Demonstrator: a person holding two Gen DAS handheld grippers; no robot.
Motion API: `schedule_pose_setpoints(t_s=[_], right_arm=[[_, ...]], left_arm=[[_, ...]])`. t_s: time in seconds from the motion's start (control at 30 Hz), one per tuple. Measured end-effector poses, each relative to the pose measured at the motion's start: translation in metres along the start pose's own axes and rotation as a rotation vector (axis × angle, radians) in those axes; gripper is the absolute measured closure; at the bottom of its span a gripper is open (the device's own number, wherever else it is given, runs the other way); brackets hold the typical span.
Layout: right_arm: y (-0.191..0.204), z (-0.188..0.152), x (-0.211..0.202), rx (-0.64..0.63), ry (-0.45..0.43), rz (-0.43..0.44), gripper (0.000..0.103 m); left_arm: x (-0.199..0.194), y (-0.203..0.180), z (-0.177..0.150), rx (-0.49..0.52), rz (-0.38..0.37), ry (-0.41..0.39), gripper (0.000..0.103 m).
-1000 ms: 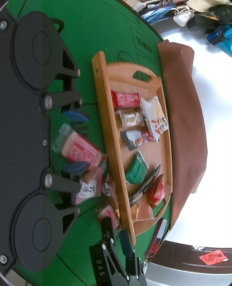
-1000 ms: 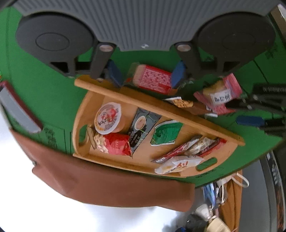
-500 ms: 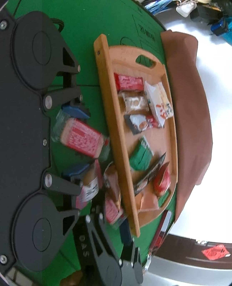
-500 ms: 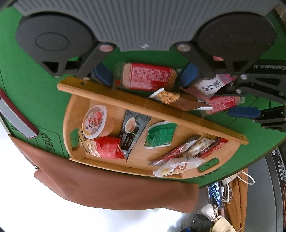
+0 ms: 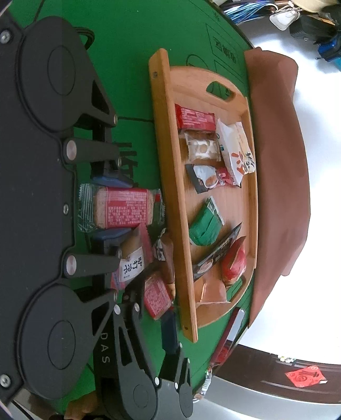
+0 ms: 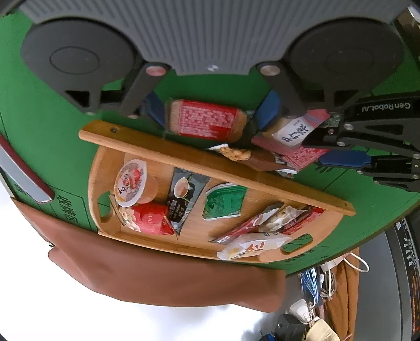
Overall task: Organize snacks
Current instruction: 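Grasp the red-and-white wafer pack with the left tool while the right tool reaches another pack, then carry the wafer pack onto the tray with the left tool while the right tool carries a red pack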
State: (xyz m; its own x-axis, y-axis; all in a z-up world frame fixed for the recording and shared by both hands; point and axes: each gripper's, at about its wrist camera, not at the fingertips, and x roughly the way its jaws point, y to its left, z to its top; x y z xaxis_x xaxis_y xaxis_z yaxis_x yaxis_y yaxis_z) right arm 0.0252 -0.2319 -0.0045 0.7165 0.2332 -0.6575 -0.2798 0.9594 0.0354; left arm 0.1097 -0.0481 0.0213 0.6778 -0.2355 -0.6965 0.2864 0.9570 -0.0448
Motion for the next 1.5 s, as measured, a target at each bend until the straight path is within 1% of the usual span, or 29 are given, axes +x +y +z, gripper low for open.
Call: schedule_pose_setpoints(t_s=[0.07,0.2,0.33,0.47,0.6,0.73,0.8,0.87,1.0,1.07,1.23,1.5], right_arm=[[-0.002,-0.001,-0.004,0.018,0.002,0.005,0.037],[-0.009,-0.003,-0.015,0.059,-0.003,0.020,0.037],[-0.016,-0.003,-0.031,0.081,-0.033,0.012,0.037],[-0.021,0.005,-0.049,0.090,-0.079,0.010,0.037],[-0.030,0.024,-0.054,0.100,-0.122,-0.005,0.037],[-0.041,0.052,-0.041,0.122,-0.119,-0.004,0.037],[-0.043,0.067,-0.029,0.123,-0.109,-0.005,0.037],[-0.042,0.081,-0.017,0.121,-0.097,0.008,0.037],[-0.032,0.106,0.010,0.080,-0.064,-0.007,0.037],[-0.026,0.116,0.025,0.068,-0.039,-0.013,0.037],[-0.015,0.126,0.060,0.049,0.029,-0.019,0.036],[-0.004,0.129,0.087,0.030,0.072,-0.036,0.036]], left_arm=[[-0.004,0.000,-0.001,0.005,-0.003,-0.007,0.072],[-0.013,0.002,0.000,0.004,0.006,-0.027,0.072],[-0.026,0.006,0.004,0.006,0.025,-0.072,0.072],[-0.034,0.015,0.017,-0.002,0.037,-0.106,0.072],[-0.032,0.026,0.038,-0.015,0.060,-0.129,0.072],[-0.023,0.039,0.060,-0.030,0.115,-0.163,0.072],[-0.015,0.046,0.072,-0.030,0.138,-0.157,0.072],[-0.005,0.053,0.082,-0.046,0.145,-0.144,0.072],[0.016,0.073,0.098,-0.139,0.114,-0.089,0.072],[0.025,0.080,0.103,-0.160,0.108,-0.069,0.072],[0.042,0.088,0.108,-0.186,0.124,-0.042,0.072],[0.058,0.096,0.105,-0.210,0.129,-0.017,0.072]])
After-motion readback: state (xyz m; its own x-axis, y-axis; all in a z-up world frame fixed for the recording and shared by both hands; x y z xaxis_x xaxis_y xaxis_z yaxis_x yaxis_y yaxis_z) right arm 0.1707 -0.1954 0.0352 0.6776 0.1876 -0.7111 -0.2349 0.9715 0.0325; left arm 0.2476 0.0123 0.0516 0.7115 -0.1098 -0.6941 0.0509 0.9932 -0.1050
